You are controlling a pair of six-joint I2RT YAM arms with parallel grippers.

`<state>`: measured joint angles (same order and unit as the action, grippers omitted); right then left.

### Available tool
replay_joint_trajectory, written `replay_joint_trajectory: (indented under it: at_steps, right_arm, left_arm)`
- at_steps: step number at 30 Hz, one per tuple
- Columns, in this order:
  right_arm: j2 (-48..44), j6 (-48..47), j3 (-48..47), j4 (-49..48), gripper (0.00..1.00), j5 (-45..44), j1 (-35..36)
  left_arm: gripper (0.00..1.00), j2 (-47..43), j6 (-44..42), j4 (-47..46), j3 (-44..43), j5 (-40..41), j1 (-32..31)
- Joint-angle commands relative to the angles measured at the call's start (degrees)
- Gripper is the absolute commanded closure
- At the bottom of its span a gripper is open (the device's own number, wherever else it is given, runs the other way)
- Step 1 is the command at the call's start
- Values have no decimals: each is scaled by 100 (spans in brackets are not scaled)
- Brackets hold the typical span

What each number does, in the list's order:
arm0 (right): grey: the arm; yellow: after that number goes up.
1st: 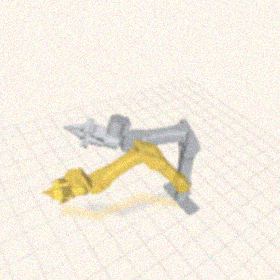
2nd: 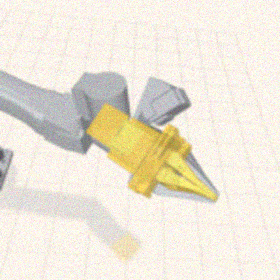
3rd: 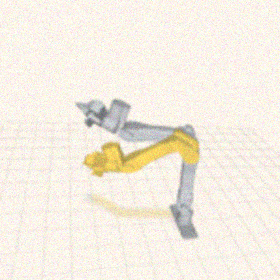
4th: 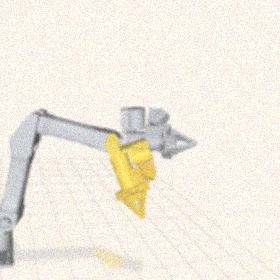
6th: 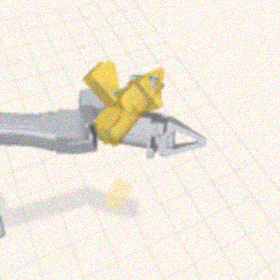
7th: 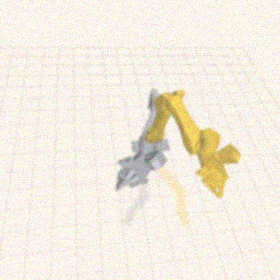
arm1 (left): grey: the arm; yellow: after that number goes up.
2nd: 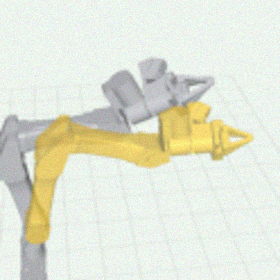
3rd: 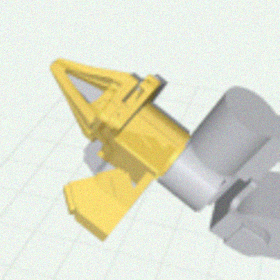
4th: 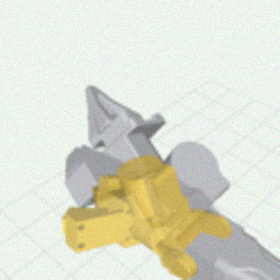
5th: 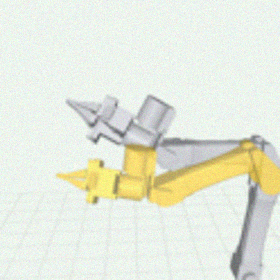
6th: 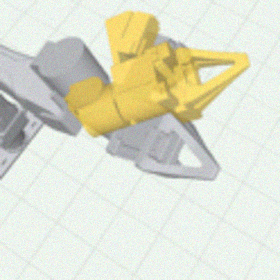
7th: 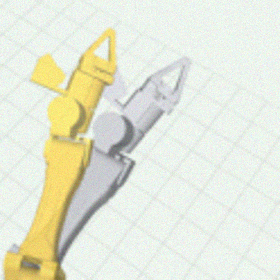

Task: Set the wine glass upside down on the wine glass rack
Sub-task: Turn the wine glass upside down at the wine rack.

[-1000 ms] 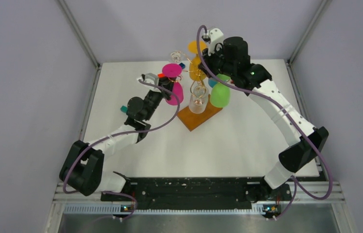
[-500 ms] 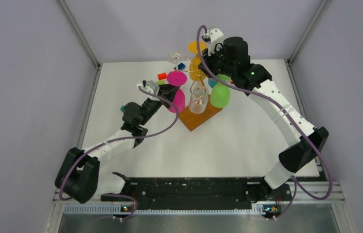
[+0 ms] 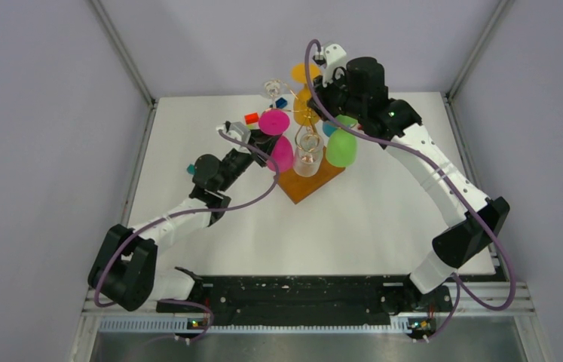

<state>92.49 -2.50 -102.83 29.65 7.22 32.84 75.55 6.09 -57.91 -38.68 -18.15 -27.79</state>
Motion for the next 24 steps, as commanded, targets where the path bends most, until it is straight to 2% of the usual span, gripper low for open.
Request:
replay_joint_trajectory:
  at_steps: [1,4,8,15,18,24]
  right_arm:
    - [-94,-156,-13,4,91,-29,-31]
    - [-170,-154,99,-131,86,-14,-32]
    - [-177,-150,107,-187,85,-3,-32]
    - [-187,-145,99,-240,84,23,-31]
    - [-211,-140,65,-308,81,74,-29]
    - [-350,-189,113,-395,75,7,-30]
  left_arm:
    - [74,4,59,354,-77,-24,7]
    - [66,-131,80,659,-135,-5,14]
    - [50,-403,78,806,-58,121,16]
    - [7,-1058,204,1136,171,492,5]
    - [2,-1418,320,1713,258,908,3]
    - [1,-2213,569,2469,615,1113,3]
